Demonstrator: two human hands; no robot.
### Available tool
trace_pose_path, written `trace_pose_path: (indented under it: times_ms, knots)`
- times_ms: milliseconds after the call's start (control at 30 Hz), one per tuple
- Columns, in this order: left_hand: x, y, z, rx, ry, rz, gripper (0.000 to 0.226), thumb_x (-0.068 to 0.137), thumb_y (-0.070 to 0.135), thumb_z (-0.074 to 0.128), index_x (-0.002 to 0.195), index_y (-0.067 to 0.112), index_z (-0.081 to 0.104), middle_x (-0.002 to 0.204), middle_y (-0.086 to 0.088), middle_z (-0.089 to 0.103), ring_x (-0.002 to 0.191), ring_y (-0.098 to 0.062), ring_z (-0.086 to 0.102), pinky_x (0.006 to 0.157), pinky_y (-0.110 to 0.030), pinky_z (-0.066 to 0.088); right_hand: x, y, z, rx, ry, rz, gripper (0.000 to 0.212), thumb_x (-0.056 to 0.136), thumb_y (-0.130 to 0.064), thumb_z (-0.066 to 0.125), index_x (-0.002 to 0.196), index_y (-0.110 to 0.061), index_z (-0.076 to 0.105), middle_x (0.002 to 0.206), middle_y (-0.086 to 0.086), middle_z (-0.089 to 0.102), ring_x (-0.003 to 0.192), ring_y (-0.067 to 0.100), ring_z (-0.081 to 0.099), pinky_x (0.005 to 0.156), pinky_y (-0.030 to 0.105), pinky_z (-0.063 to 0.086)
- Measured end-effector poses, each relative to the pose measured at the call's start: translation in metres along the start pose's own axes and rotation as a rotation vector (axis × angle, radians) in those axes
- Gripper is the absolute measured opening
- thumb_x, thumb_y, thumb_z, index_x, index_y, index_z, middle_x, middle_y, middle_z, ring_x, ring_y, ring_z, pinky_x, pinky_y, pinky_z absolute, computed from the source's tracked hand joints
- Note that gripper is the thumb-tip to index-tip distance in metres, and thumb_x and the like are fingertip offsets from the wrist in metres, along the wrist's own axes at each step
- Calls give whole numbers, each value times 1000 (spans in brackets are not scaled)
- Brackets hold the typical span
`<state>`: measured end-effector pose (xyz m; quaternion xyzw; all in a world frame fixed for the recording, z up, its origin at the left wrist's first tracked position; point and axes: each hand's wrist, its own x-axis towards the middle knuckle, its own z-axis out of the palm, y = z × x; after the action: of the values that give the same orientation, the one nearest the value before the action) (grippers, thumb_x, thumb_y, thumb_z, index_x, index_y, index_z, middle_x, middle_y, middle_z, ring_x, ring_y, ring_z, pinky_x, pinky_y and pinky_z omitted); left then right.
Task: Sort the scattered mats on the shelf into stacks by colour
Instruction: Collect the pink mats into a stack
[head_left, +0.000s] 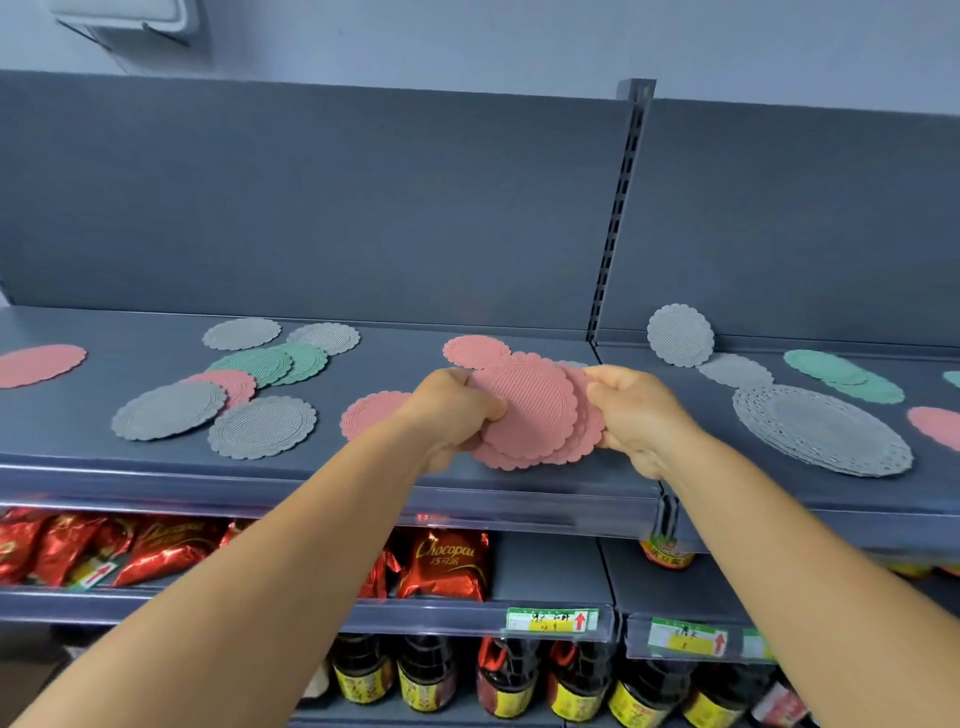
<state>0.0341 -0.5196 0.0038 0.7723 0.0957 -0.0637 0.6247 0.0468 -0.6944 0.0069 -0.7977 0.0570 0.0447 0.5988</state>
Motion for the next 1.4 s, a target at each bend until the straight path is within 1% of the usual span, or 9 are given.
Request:
trace_pose_path:
  times_ms: [233,400,567,767,967,1067,1167,1267,1400]
  knots:
    - [-12,1,-38,-31,120,27,7,87,6,59,88,9,52,84,-15,59,73,-34,61,78,-46,55,-6,-23,46,173,-134,-3,34,100,-6,38,127,-9,59,110,7,71,95,22,69,77,37,59]
    - [-23,-7,-74,-3,198,26,12,90,4,53,80,10,48,70,-9,54,52,-22,52,59,-34,51,-13,-36,80,160,-341,-72,35,99,-1,35,112,-16,64,105,7,72,91,21,69,74,32,58]
    - [-26,-18,-109,-52,355,6,13,92,2,46,105,5,47,85,-11,54,59,-25,57,62,-41,57,3,-32,109,-223,-312,-155,41,96,-6,39,133,-17,53,125,2,63,109,17,58,94,28,46]
    - [-31,-34,-137,-78,445,-86,12,93,-1,41,92,10,46,97,-13,54,73,-31,63,51,-37,59,22,-26,135,-754,-360,-279,62,86,-28,60,144,-21,39,144,4,47,130,23,47,106,32,39]
    - [-21,-43,-146,-54,480,-125,19,93,2,41,109,9,49,109,-14,55,92,-33,62,71,-45,61,36,-32,155,-844,-371,-274,82,70,-26,70,144,-22,34,143,6,46,127,26,46,102,38,44]
    - [-16,-43,-144,-73,486,-116,16,92,2,41,105,7,49,109,-19,57,91,-37,64,72,-47,60,47,-35,154,-811,-345,-233,62,69,-18,70,128,-9,53,106,8,61,92,22,58,82,30,50]
    - [-8,-42,-139,-92,486,-80,14,89,4,45,103,3,48,112,-26,58,96,-44,65,78,-56,57,55,-36,149,-696,-294,-239,5,71,-9,64,74,-9,60,61,3,42,57,18,36,53,24,31]
    - [4,-37,-132,-117,476,-51,19,88,2,42,106,4,49,111,-24,59,98,-44,64,81,-61,54,71,-39,138,-513,-213,-235,25,79,-12,60,61,-17,43,59,-1,38,55,16,32,51,28,25]
    - [22,-28,-120,-172,444,-19,18,89,-2,34,94,10,46,101,-17,57,87,-46,67,68,-59,57,99,-42,125,-310,-51,-175,9,86,-18,56,80,-13,61,77,4,56,72,23,47,62,30,37]
